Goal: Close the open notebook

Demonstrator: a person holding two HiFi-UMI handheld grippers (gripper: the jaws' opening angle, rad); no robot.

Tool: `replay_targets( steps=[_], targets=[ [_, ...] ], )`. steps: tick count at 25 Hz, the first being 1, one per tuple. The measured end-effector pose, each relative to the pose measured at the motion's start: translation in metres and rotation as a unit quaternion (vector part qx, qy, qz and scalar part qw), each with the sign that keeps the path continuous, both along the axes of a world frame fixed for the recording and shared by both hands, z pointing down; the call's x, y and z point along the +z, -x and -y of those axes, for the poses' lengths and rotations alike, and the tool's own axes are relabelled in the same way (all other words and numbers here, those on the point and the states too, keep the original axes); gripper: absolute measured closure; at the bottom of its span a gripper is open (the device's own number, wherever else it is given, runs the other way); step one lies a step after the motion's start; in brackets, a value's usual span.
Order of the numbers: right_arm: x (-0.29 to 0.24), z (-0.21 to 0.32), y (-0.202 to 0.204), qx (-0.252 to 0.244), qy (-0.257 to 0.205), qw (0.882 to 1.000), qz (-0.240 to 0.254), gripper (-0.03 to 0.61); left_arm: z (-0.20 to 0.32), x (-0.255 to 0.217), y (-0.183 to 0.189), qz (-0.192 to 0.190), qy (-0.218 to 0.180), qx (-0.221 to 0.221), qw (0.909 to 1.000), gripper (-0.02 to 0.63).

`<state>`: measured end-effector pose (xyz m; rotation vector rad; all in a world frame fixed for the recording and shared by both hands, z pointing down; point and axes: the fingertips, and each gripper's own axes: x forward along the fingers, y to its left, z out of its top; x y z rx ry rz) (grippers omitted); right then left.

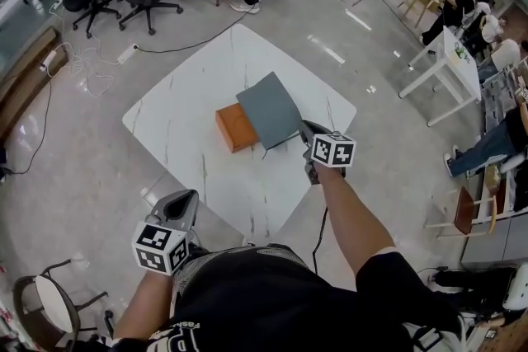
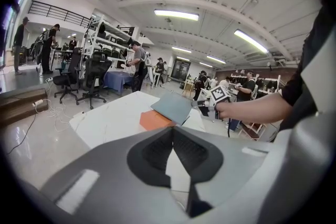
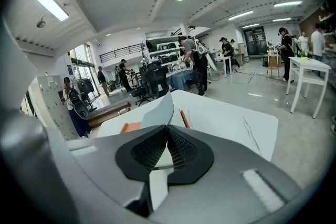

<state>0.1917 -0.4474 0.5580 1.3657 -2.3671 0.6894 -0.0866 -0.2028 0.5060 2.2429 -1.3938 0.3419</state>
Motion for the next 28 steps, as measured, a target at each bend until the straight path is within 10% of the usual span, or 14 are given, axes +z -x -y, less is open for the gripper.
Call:
replay_targets(
  steps=[28],
  targets=[
    [0.078, 0.019, -0.031, 0.047, 0.096, 0.991, 0.077, 0.551, -0.007, 0.005, 0.007, 0.011, 0.021, -0.027, 0.9994, 0.555]
  ],
)
